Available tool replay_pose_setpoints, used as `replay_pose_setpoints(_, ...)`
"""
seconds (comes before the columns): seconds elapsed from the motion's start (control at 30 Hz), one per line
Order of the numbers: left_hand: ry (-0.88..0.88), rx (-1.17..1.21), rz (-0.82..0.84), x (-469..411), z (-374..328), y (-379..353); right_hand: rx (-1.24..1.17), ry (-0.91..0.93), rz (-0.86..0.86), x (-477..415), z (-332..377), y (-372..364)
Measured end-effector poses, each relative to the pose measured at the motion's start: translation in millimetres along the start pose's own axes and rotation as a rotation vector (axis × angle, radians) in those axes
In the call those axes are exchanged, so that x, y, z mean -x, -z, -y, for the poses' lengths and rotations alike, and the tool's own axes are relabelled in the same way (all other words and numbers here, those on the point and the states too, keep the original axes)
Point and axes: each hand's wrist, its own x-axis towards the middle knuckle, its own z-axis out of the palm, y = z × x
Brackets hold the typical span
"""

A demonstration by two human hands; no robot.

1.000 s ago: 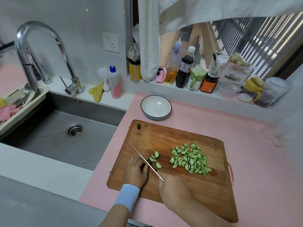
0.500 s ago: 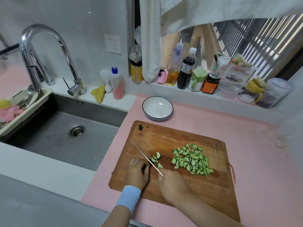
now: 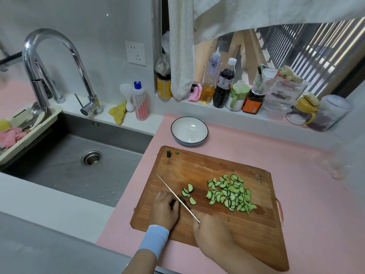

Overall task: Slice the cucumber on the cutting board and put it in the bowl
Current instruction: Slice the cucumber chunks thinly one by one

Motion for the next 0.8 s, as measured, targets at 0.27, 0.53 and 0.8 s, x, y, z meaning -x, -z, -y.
replay_pose_setpoints(0.27, 0.001, 0.002, -0.005, 1, -7, 5, -0.018, -0.033, 0.042, -18, 9, 0)
replay_pose_setpoints(0.53, 0.011, 0.001, -0.008, 1, -6, 5, -0.007, -0.031, 0.012, -10, 7, 2)
replay_pose_setpoints(0.8, 0.008, 0.007, -0.008, 1, -2, 3, -0.036, 0.022, -0.010, 10, -4, 5)
